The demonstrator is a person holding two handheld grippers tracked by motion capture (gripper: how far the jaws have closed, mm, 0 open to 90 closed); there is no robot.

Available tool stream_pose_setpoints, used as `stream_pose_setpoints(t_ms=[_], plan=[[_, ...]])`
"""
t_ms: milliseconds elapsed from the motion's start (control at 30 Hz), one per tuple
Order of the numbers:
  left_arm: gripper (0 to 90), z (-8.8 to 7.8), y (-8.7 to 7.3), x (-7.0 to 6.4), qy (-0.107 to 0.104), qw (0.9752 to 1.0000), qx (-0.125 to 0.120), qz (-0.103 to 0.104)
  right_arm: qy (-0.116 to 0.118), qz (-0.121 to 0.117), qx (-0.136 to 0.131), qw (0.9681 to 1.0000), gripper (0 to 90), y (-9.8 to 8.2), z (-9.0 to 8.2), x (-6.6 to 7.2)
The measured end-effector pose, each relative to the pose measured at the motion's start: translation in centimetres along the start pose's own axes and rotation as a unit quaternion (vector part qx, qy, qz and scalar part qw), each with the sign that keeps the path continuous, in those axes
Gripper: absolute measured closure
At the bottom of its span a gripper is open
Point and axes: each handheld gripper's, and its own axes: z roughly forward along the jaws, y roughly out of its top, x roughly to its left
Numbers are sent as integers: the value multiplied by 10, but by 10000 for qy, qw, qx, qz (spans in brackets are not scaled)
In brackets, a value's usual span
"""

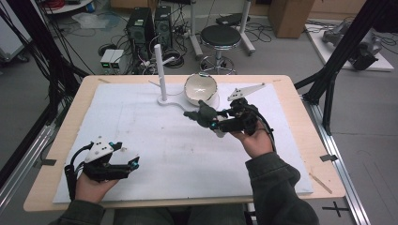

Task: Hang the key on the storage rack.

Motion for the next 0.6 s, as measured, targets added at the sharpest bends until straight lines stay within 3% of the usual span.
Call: stream_pose_setpoints(t_ms=[600], plan=[[184,0,-1,1,2,10000,2,-22,14,-160,51,9999,515,33,17,-1]])
